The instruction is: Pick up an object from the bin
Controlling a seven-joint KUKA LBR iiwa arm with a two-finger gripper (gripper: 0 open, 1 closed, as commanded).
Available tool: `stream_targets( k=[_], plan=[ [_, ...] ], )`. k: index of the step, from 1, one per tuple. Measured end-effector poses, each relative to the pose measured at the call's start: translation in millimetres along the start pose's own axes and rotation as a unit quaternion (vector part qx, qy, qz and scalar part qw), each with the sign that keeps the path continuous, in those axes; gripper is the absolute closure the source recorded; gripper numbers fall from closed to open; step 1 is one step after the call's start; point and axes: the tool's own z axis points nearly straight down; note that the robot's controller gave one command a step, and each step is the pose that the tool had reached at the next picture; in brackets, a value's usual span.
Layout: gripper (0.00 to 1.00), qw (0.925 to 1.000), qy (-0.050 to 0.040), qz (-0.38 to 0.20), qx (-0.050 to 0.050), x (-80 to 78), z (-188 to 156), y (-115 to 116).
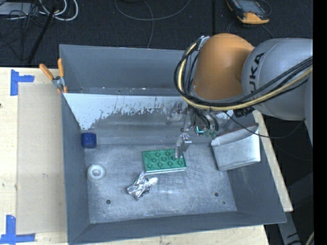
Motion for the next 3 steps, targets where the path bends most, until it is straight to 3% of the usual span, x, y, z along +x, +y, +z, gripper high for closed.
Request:
stream_targets(
  k=[1,2,3],
  plan=[
    [0.0,0.9996,-0.0065,-0.027,0.0,60.9,103,42],
    [1.0,0.9996,-0.0124,-0.025,-0.002,56.7,98,43],
    [1.0,1.0,-0.0048,-0.007,0.0,85.3,68,80]
  ],
)
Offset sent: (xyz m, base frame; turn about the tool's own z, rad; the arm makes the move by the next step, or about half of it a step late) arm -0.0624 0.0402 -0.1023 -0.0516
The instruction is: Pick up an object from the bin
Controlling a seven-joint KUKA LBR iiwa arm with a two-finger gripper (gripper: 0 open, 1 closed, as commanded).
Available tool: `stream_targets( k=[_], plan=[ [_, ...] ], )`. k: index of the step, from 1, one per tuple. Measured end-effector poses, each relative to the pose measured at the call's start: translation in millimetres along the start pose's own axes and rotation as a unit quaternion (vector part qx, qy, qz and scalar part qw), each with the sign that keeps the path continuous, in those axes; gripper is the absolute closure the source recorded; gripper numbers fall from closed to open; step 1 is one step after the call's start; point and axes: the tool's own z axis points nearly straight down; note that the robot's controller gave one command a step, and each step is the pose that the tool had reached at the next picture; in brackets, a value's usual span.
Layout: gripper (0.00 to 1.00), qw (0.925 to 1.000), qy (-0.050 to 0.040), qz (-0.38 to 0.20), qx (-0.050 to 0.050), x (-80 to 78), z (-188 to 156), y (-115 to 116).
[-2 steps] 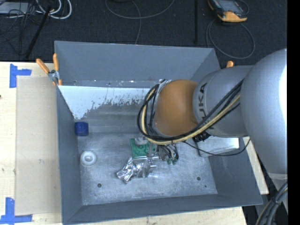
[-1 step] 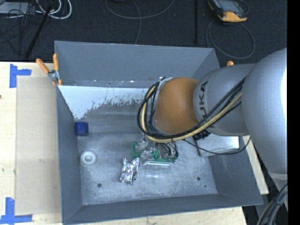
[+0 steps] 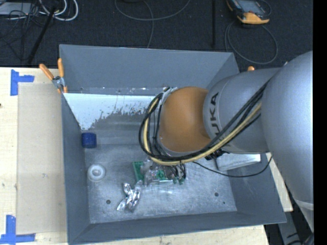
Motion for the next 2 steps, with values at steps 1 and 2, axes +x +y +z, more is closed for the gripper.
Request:
stream_targets(
  k=[1,2],
  plan=[
    [1.0,0.9531,0.0006,-0.303,0.0,-10.1,39.2,2.8],
    [0.0,0.9537,0.0006,-0.301,0.0,-9.8,40.6,1.8]
  ],
)
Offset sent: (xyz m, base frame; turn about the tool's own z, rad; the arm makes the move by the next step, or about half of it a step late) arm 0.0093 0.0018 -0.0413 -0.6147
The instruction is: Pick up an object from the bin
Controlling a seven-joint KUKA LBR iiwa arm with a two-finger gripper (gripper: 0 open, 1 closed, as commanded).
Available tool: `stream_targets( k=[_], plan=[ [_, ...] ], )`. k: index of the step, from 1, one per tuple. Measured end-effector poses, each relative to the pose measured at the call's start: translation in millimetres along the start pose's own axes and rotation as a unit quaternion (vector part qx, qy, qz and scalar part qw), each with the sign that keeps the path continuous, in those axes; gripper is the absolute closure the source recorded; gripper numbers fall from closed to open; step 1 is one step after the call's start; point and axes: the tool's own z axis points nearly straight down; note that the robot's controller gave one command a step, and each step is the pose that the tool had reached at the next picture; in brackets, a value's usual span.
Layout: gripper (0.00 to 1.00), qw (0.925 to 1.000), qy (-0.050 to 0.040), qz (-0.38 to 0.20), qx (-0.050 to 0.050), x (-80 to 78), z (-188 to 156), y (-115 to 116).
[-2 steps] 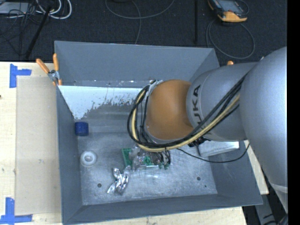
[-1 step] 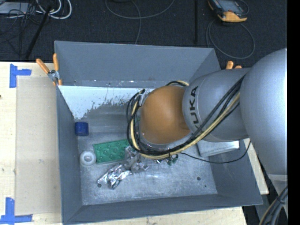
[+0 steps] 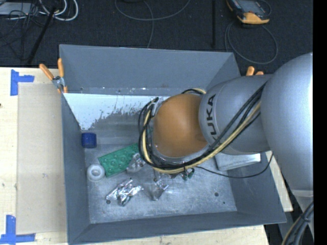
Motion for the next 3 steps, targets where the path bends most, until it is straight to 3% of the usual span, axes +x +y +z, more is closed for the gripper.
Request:
stream_targets(
  k=[1,2,3],
  plan=[
    [0.0,0.9996,-0.0032,0.03,0.001,-21.8,3,68],
    [1.0,0.9995,-0.006,0.032,0.0,-22.9,1,66],
    [1.0,0.9995,-0.0048,0.032,0.001,-39.0,-171,72]
  ],
)
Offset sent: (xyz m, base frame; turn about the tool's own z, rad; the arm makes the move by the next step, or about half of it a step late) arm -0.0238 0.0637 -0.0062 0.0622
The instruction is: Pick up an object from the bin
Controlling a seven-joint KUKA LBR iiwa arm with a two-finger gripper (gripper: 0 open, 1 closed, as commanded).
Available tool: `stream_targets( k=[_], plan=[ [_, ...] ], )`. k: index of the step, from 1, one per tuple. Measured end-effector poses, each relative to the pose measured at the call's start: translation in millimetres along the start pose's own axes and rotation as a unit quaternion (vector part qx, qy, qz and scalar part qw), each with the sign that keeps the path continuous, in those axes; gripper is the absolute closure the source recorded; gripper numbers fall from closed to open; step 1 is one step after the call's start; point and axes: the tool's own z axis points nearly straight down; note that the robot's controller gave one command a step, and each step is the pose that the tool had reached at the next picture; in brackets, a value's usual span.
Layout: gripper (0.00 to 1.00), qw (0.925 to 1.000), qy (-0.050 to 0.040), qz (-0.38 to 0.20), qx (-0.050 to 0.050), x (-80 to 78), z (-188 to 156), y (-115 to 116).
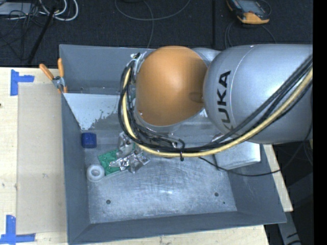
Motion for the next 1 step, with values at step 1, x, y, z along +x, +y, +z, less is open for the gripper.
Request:
stream_targets(
  k=[1],
  plan=[
    [1.0,0.988,0.0033,-0.154,-0.001,0.1,-5.1,-32.9]
  ],
)
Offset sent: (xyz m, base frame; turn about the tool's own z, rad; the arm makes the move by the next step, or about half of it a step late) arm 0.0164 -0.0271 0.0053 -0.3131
